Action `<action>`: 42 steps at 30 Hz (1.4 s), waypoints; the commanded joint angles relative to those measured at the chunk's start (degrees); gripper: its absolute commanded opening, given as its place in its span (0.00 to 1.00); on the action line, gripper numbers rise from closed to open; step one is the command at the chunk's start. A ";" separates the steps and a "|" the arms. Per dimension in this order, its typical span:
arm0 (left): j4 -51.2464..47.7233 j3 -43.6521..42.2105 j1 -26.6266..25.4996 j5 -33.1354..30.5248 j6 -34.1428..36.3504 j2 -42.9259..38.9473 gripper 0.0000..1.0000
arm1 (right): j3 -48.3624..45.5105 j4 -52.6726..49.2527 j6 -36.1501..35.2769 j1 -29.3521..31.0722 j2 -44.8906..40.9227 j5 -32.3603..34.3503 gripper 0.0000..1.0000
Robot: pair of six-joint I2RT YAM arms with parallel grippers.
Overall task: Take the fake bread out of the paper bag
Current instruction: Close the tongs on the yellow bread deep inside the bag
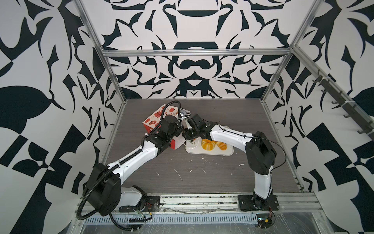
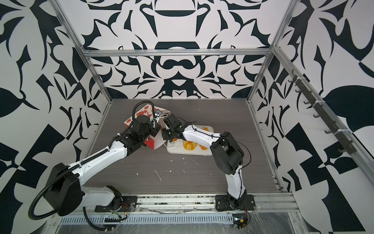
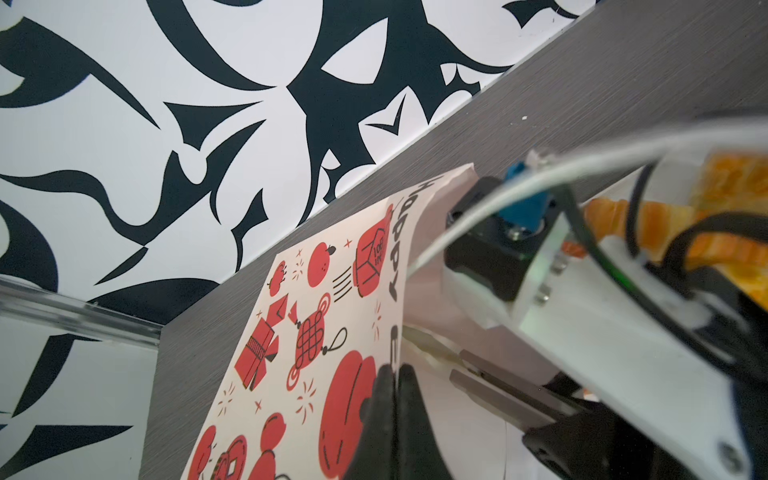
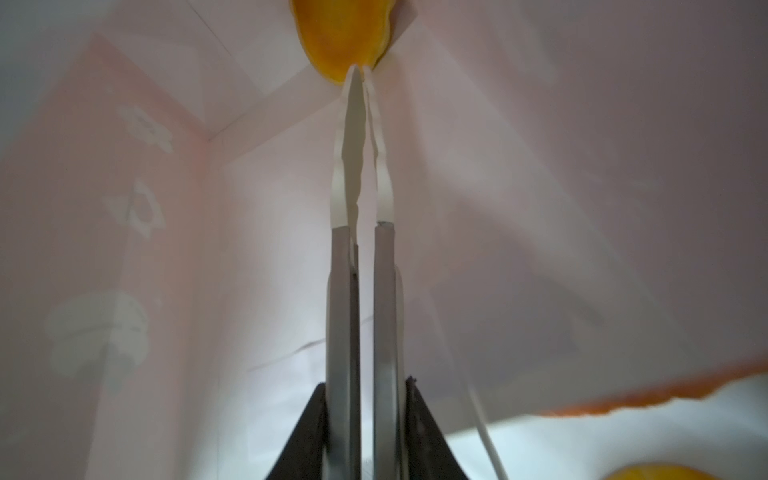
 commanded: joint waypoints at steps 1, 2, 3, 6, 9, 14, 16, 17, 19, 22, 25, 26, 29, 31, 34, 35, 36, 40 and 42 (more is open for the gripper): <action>2.95 -0.57 -0.13 2.20 -2.48 -0.51 0.00 | 2.48 5.17 1.54 -0.06 0.60 -0.34 0.31; 2.87 -0.45 -0.13 2.47 -2.58 -0.51 0.00 | 2.69 5.54 1.86 -0.06 0.96 -0.26 0.32; 2.87 -0.23 -0.13 2.59 -2.71 -0.49 0.00 | 3.07 5.88 2.35 -0.06 1.48 0.00 0.33; 2.70 0.30 -0.13 2.73 -2.89 -0.15 0.00 | 3.51 7.23 3.76 -0.06 2.44 0.69 0.34; 2.43 0.62 -0.13 3.19 -3.13 -0.15 0.00 | 3.07 8.82 4.83 -0.06 2.59 1.74 0.36; 2.17 0.62 -0.13 4.29 -3.76 -0.79 0.00 | 2.55 11.72 5.87 -0.14 2.86 1.67 0.39; 2.08 0.61 -0.13 4.75 -4.08 -0.93 0.00 | 2.83 12.71 6.03 -0.23 3.33 0.92 0.41; 2.06 0.61 -0.13 4.80 -4.20 -0.95 0.00 | 2.83 13.22 6.18 -0.28 3.50 0.68 0.41; 1.99 0.60 -0.13 4.99 -4.34 -0.78 0.00 | 3.32 13.45 6.71 -0.25 3.98 0.71 0.42; 1.96 0.60 -0.13 5.28 -4.55 -0.68 0.00 | 4.29 12.58 6.89 -0.30 4.73 1.49 0.44; 1.90 0.53 -0.13 5.98 -4.82 -0.68 0.00 | 4.39 12.19 7.17 -0.23 5.04 2.32 0.47; 1.88 0.53 -0.13 6.20 -4.89 -0.66 0.00 | 4.56 12.03 7.16 -0.23 5.24 2.34 0.47; 1.95 0.51 -0.13 6.69 -5.00 -0.59 0.00 | 5.47 12.13 7.16 -0.23 6.16 1.44 0.48; 2.23 0.59 -0.13 7.10 -5.13 -0.50 0.00 | 6.31 12.01 7.18 -0.23 6.88 1.10 0.48; 2.43 0.71 -0.13 7.66 -5.52 -0.30 0.00 | 8.06 11.20 7.51 -0.23 8.13 1.48 0.49; 2.43 0.78 -0.13 7.71 -5.66 -0.32 0.00 | 8.55 10.98 7.64 -0.28 8.53 1.67 0.49; 2.52 0.78 -0.13 7.86 -5.78 -0.29 0.00 | 9.08 10.93 7.83 -0.24 8.90 1.89 0.49; 2.43 0.78 -0.13 8.24 -6.05 -0.34 0.00 | 11.33 10.00 8.37 -0.23 10.51 2.74 0.47; 2.43 0.58 -0.13 8.23 -6.05 -0.42 0.00 | 12.67 9.08 8.39 -0.25 11.29 2.95 0.46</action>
